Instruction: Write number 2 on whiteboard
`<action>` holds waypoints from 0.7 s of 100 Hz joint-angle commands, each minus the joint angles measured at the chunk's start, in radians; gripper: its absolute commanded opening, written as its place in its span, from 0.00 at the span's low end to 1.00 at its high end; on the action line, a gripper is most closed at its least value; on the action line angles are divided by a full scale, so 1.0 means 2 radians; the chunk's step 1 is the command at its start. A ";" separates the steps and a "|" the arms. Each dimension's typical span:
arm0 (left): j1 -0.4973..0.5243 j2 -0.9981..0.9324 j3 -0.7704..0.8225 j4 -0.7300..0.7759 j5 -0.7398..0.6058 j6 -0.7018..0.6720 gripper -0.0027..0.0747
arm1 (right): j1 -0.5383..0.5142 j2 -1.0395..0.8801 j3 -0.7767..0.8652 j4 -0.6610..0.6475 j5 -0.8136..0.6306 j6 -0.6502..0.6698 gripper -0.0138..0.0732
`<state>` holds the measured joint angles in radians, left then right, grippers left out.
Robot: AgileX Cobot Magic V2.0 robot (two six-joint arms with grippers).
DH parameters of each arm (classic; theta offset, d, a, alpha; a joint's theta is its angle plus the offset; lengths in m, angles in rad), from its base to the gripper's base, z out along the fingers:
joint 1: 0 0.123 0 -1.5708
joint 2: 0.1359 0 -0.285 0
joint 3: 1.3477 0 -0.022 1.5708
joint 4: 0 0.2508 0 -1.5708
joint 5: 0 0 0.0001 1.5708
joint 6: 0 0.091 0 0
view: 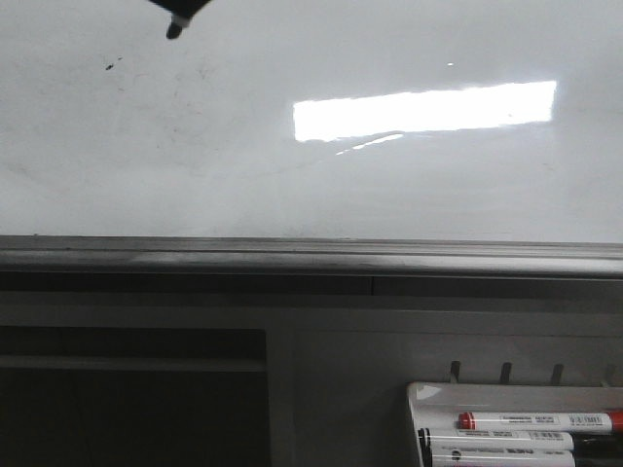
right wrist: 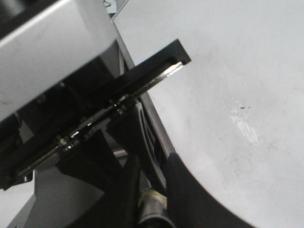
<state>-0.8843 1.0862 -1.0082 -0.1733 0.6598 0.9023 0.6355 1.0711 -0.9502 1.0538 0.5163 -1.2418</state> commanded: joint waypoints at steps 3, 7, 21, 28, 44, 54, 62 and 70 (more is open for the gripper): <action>0.011 -0.041 -0.020 -0.013 -0.076 -0.054 0.48 | 0.002 -0.003 -0.013 0.018 -0.056 -0.021 0.08; 0.021 -0.055 -0.020 -0.013 -0.075 -0.071 0.57 | 0.002 -0.002 -0.017 0.017 -0.074 -0.032 0.08; 0.067 -0.110 -0.017 -0.011 -0.071 -0.125 0.64 | 0.002 0.002 -0.037 0.017 -0.141 -0.073 0.08; 0.099 -0.145 -0.006 -0.011 -0.075 -0.143 0.59 | 0.002 0.014 -0.051 0.016 -0.171 -0.098 0.08; 0.179 -0.221 0.048 -0.012 -0.106 -0.219 0.34 | 0.002 0.055 -0.067 0.016 -0.212 -0.163 0.08; 0.218 -0.256 0.091 -0.024 -0.117 -0.223 0.10 | 0.002 0.078 -0.067 0.016 -0.233 -0.173 0.08; 0.237 -0.278 0.123 -0.040 -0.125 -0.223 0.01 | 0.002 0.093 -0.067 0.013 -0.261 -0.174 0.08; 0.247 -0.290 0.142 -0.055 -0.124 -0.223 0.01 | 0.002 0.106 -0.067 -0.001 -0.285 -0.173 0.08</action>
<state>-0.4116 0.5263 -0.7343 -0.2304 0.4969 0.4747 0.6376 1.2844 -1.0483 1.0673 0.0497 -1.5725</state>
